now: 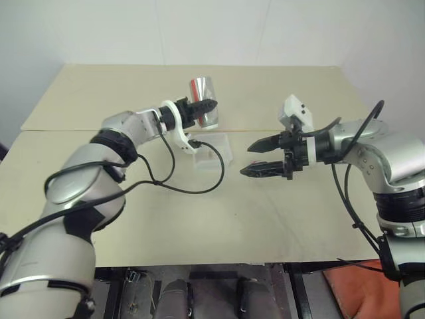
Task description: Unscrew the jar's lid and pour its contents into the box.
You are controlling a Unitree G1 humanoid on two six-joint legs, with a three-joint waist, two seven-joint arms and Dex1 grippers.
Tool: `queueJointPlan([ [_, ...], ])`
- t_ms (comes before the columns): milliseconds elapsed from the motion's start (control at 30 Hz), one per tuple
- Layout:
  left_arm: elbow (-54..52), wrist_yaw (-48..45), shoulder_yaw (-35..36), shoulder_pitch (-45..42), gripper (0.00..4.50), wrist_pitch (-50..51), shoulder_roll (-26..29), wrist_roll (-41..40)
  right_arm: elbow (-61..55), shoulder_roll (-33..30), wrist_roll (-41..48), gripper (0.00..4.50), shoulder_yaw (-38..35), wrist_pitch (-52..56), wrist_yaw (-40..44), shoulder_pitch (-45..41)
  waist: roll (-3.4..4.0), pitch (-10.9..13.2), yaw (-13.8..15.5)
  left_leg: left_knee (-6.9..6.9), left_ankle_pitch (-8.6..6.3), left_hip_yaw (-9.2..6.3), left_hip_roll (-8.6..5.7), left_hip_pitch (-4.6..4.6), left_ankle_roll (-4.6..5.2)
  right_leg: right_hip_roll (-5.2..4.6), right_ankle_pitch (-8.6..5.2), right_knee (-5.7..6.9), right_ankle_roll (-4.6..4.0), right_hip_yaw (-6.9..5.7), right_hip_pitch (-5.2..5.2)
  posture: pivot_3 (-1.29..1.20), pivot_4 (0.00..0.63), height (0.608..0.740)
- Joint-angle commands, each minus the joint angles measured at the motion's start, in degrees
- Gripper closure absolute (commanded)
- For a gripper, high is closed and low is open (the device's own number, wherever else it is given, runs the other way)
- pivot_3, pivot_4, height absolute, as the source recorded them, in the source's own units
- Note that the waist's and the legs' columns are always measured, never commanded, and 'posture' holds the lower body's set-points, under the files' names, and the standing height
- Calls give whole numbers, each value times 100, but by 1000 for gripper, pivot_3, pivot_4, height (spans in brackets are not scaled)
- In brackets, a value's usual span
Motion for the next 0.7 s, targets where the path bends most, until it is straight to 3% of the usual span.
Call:
queueJointPlan([
  [33,123,196,-74,-139,2565,268,-18,23,-288,-40,226,52,-334,133,-112,-53,0,0,-2,0,0,0,0,-4,0,0,0,1,0,0,-5,0,150,740],
  [233,188,-14,147,-92,2565,-107,119,-386,-385,-29,337,52,-394,161,-313,42,0,0,-12,1,1,1,0,-4,-2,-1,0,5,0,1,-10,0,150,740],
  [400,121,-622,860,207,2565,-798,379,-1406,-372,-27,364,52,-372,108,-347,77,0,0,-16,2,1,1,1,-4,-2,-2,0,9,0,3,-11,0,150,740],
  [533,-22,-2286,2213,920,2565,-2118,562,-3396,-342,-12,363,52,-341,-36,-326,97,1,-1,-21,6,2,4,4,0,-4,-3,0,13,-1,4,-12,0,150,740],
  [600,-221,-2937,2616,1206,2565,-2254,629,-3962,-336,4,339,52,-340,-163,-312,130,1,-1,-23,12,3,5,5,-1,-4,-3,1,17,-1,3,-12,0,150,740],
  [700,-698,-4470,3624,1923,2565,-1946,617,-5517,-345,22,290,52,-357,-477,-248,231,1,-1,-19,24,2,4,4,-3,-3,-3,1,23,-1,3,-11,0,150,740],
])
